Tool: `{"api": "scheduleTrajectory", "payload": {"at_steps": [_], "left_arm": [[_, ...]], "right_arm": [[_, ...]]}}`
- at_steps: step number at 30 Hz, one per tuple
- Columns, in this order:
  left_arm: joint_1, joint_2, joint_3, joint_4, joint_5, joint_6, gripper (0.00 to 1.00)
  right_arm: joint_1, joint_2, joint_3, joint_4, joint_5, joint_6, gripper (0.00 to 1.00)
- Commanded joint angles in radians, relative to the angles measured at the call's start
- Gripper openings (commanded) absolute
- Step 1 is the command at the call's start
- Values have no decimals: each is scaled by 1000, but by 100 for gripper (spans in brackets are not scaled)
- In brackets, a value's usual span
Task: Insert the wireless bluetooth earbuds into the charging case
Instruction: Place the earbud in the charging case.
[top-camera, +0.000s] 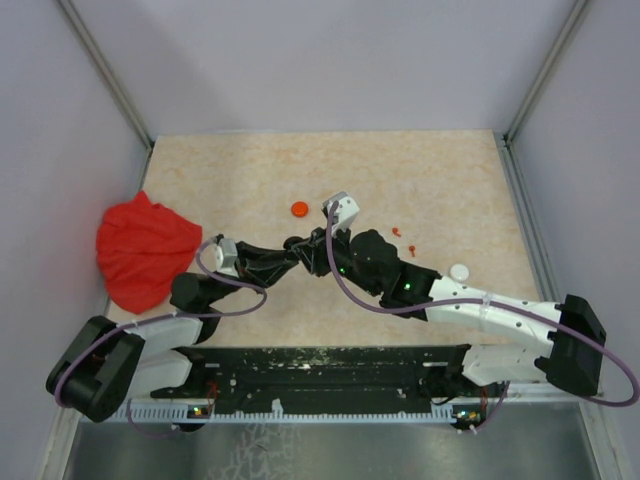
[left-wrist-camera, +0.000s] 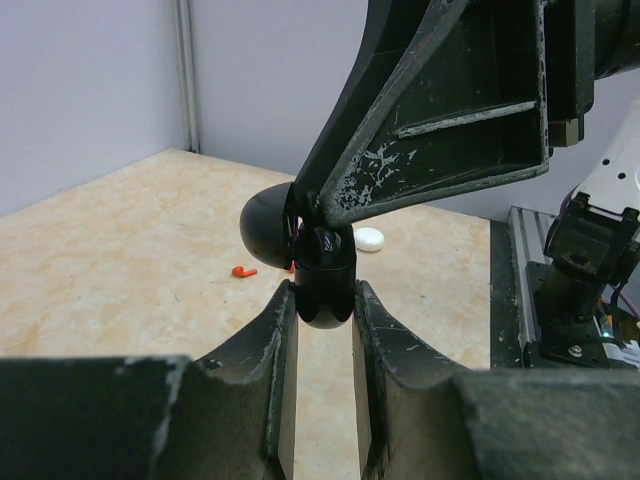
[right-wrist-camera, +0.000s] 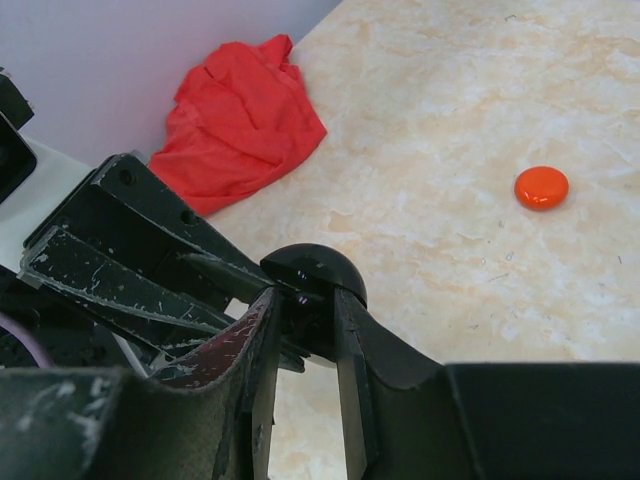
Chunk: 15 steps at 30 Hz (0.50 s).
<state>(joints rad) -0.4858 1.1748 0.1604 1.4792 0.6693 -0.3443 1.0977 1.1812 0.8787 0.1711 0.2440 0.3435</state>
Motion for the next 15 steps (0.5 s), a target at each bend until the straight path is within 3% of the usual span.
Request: {"api": "scheduleTrajectory", "payload": {"at_steps": [1,15], "left_arm": [[3,-5,19,75,-14,-20,1],[4,31,10,92,-11,-51,1]], "right_arm": [[16,-7,25,-19,33,11,29],[16,-31,66,-96,52,11,40]]}}
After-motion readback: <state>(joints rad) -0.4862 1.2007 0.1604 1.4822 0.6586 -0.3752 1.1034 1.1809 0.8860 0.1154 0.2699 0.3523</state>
